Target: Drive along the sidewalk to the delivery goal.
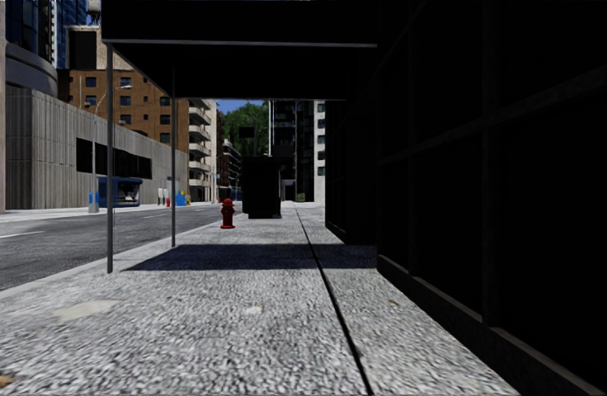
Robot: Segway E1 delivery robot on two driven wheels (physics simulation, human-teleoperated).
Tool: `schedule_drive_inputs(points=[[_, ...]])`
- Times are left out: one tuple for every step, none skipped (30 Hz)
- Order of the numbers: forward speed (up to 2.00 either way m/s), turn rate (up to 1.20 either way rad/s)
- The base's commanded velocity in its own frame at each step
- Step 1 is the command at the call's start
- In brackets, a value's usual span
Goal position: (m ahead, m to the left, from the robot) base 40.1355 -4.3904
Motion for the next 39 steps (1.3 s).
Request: schedule_drive_inputs(points=[[1.35, 0.00], [1.35, 0.00], [1.35, 0.00], [1.35, 0.00], [1.35, 0.00], [1.35, 0.00], [1.35, 0.00], [1.35, 0.00], [2.00, 0.00], [2.00, 0.00], [2.00, 0.00], [2.00, 0.00], [2.00, 0.00], [2.00, 0.00], [2.00, 0.00], [2.00, 0.00], [2.00, 0.00], [2.00, 0.00], [2.00, 0.00], [2.00, 0.00], [2.00, 0.00], [2.00, 0.00], [2.00, 0.00], [2.00, 0.00], [2.00, 0.08], [2.00, 0.16], [2.00, 0.24], [2.00, 0.31], [2.00, 0.31], [2.00, 0.33], [2.00, 0.33], [2.00, 0.33], [2.00, 0.33], [2.00, 0.33], [2.00, 0.33], [2.00, 0.34], [2.00, 0.34], [2.00, 0.34], [2.00, 0.00]])
